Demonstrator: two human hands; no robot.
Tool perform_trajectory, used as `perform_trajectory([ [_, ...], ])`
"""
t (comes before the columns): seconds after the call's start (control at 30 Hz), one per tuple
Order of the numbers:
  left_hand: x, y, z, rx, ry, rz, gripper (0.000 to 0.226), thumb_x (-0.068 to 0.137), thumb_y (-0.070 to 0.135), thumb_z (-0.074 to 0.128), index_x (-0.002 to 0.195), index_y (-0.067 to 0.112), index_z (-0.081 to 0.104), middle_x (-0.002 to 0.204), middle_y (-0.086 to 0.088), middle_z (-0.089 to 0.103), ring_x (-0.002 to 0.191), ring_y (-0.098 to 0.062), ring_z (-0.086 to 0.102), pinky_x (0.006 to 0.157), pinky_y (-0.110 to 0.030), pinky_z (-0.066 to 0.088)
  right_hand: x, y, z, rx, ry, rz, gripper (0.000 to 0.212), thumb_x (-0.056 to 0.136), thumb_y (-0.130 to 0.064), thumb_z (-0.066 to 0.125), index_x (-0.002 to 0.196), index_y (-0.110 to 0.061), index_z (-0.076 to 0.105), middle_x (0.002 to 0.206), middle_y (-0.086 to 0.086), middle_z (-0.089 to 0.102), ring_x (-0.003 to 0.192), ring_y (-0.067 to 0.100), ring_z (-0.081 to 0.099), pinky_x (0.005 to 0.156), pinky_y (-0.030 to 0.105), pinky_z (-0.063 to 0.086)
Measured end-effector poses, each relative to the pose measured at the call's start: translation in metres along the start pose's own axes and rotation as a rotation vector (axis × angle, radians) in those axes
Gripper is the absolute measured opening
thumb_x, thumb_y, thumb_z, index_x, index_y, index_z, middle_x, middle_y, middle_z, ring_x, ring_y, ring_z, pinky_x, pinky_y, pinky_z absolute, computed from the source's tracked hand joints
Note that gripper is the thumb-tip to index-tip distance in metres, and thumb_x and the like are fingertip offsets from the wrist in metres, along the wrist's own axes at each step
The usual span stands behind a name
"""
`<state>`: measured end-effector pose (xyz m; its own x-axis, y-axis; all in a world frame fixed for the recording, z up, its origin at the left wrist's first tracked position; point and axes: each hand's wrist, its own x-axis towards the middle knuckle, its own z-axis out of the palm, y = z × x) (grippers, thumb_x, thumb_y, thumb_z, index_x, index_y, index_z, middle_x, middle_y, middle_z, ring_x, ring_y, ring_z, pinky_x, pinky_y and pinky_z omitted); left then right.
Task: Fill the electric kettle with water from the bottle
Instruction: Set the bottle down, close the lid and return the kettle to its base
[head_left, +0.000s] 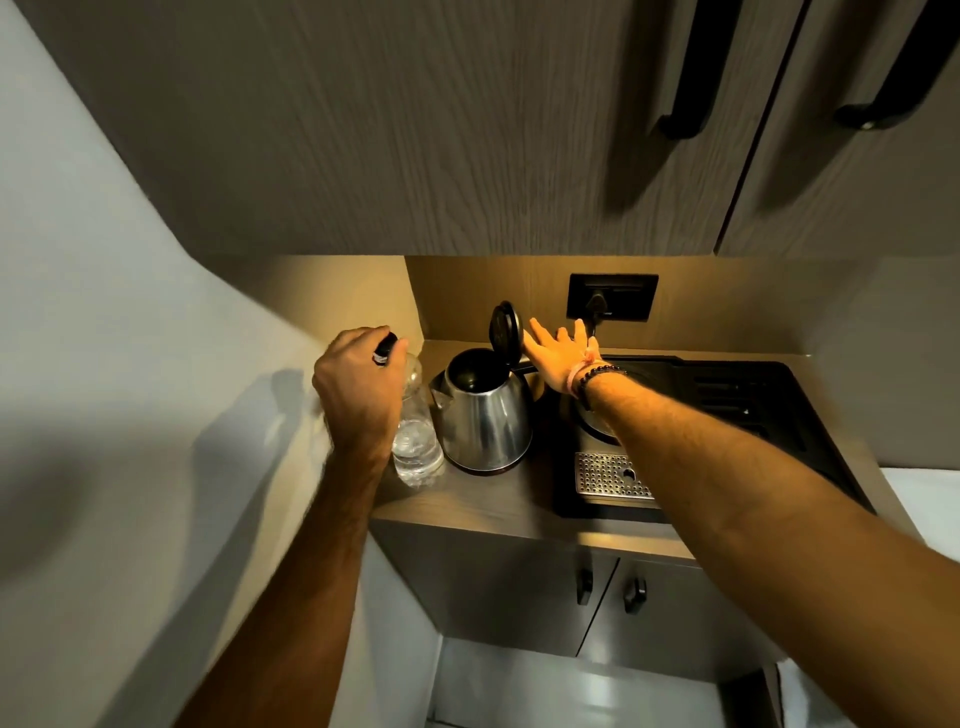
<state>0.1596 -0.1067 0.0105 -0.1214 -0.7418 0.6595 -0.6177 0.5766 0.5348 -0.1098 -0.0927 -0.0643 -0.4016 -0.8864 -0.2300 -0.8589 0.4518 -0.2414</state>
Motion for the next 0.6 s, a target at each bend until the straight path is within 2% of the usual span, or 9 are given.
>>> perform_trajectory([
  [0.27,0.005,-0.010,0.005,0.021,-0.069,-0.074,0.022,0.085,0.022,0.076,0.098,0.004,0.077,0.094,-0.012,0.077,0.081,-0.027,0.073,0.078,-0.027,0.050,-0.003,0.000,-0.002,-0.021,0.005,-0.006,0.094,0.079,-0.084,0.011,0.155,-0.032,-0.004,0.164,0.018,0.008,0.150,0.044,-0.005,0.118,0.064,0.002],
  [0.47,0.007,-0.012,0.008,0.041,-0.194,-0.193,0.031,0.093,0.017,0.066,0.124,0.012,0.065,0.120,-0.012,0.071,0.111,-0.035,0.066,0.095,-0.048,0.051,-0.009,-0.002,-0.006,-0.035,-0.007,-0.026,0.093,0.081,-0.080,0.019,0.155,-0.030,-0.005,0.164,0.019,0.010,0.150,0.045,-0.003,0.119,0.063,0.002],
  [0.6,0.008,-0.015,0.008,-0.074,-0.265,-0.242,0.035,0.095,0.008,0.060,0.130,0.011,0.060,0.128,-0.010,0.067,0.120,-0.031,0.061,0.103,-0.045,0.047,-0.009,-0.006,-0.010,-0.084,0.010,-0.110,0.078,0.093,-0.062,0.032,0.155,-0.028,-0.001,0.163,0.015,0.019,0.148,0.047,0.009,0.118,0.064,0.012],
])
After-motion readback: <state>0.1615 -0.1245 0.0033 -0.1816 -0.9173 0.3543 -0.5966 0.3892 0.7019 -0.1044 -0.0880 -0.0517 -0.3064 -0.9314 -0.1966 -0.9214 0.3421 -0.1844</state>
